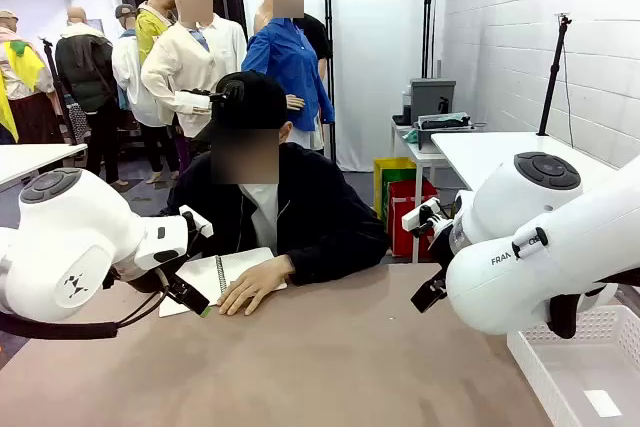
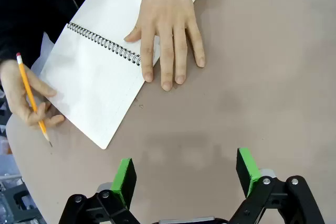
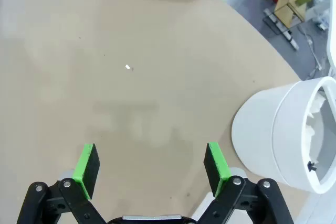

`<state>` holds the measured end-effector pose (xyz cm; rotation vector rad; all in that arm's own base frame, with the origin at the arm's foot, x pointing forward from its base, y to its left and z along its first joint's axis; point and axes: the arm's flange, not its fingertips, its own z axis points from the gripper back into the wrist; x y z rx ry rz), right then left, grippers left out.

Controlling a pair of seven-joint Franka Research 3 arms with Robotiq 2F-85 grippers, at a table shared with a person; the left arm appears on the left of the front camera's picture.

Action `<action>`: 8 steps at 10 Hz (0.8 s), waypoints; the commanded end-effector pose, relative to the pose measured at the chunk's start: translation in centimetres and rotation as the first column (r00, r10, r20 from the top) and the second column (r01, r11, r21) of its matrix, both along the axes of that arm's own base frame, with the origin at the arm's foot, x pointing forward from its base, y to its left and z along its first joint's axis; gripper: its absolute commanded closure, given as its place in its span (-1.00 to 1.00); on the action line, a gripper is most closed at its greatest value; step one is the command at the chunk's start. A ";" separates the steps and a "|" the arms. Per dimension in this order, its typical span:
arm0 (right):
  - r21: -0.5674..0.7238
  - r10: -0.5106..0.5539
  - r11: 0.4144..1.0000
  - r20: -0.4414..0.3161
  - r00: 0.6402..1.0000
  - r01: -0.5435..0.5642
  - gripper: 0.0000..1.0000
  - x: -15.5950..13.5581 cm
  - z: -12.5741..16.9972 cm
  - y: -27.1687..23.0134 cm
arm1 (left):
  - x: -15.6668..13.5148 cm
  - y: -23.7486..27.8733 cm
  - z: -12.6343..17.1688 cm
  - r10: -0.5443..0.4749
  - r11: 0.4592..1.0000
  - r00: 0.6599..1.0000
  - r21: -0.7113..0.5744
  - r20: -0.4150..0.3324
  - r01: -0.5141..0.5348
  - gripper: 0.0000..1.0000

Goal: Sort the paper based on its condition.
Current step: If a person hands you a paper, place it in the Organizing basket , and if it's crumpled, put it in the Trash can.

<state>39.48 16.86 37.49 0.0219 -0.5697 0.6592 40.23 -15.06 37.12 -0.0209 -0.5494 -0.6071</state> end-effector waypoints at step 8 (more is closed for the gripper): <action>0.000 0.000 1.000 0.000 1.000 0.000 -1.00 0.0 0.0 0.0 | 0.0 0.0 0.0 0.000 1.000 1.000 0.000 0.000 0.000 -1.00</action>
